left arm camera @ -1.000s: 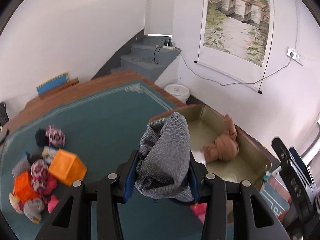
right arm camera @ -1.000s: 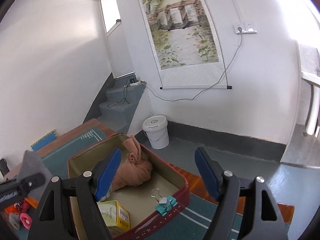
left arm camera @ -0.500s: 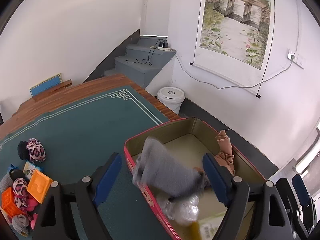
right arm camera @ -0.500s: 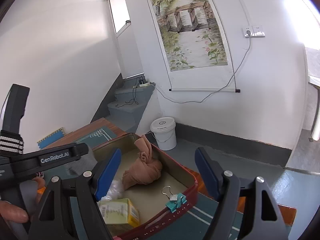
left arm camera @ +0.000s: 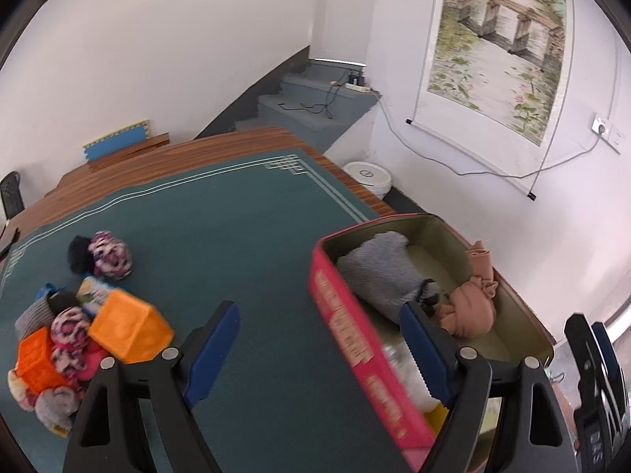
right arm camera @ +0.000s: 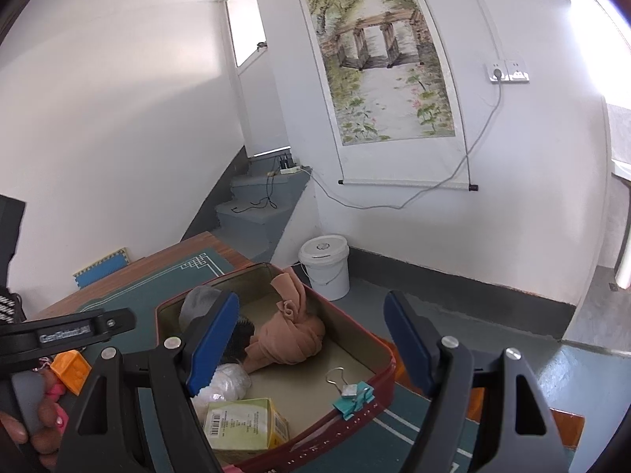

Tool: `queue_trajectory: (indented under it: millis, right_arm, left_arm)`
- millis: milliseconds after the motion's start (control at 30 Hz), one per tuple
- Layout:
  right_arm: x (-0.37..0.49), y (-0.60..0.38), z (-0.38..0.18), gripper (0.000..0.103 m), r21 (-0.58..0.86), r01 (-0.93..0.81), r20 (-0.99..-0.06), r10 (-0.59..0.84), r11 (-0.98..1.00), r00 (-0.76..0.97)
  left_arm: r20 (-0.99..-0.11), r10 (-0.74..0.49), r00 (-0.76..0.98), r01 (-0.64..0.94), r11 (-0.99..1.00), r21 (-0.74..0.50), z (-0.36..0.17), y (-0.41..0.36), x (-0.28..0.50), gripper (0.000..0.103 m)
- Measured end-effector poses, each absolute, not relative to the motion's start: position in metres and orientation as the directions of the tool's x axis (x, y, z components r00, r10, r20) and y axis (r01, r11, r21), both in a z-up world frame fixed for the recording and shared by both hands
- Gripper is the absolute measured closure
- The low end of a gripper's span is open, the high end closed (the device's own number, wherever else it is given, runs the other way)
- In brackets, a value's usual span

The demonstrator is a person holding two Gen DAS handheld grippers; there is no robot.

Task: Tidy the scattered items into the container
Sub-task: 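Carry the grey knit fabric into the tin and open the left gripper, then grasp the grey sock with yellow tip with the left gripper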

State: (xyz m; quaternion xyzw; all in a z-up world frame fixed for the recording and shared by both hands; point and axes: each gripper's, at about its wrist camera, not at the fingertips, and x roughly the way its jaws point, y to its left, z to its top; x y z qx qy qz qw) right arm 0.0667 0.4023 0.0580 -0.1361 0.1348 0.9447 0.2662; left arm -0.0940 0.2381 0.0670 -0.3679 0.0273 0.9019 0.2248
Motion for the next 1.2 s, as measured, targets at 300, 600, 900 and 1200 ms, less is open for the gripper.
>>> queue_trajectory:
  millis: [300,600,900,1200]
  right_arm:
    - [0.062,0.389,0.057,0.024,0.108,-0.526,-0.301,0.476,-0.844,-0.826]
    - [0.054,0.382,0.052,0.024,0.055,-0.519,-0.309,0.479,-0.853,-0.822]
    - [0.043,0.364,0.044,0.024,-0.029,-0.482,-0.323,0.465,-0.876,-0.825]
    - [0.040,0.358,0.042,0.024,-0.048,-0.451,-0.327,0.441,-0.891,-0.836]
  left_arm:
    - [-0.687,0.291,-0.666,-0.306,-0.946,-0.104,0.060,0.148,-0.078,0.018]
    - [-0.708,0.181,-0.683,-0.159,-0.982,-0.098,0.047,0.050,-0.066,0.018]
    - [-0.738,0.132,-0.662,-0.081,-0.991,-0.104,0.015,0.000,-0.074,0.018]
    - [-0.777,0.093,-0.622,-0.086,-0.995,-0.050,-0.018,0.009,-0.093,0.018]
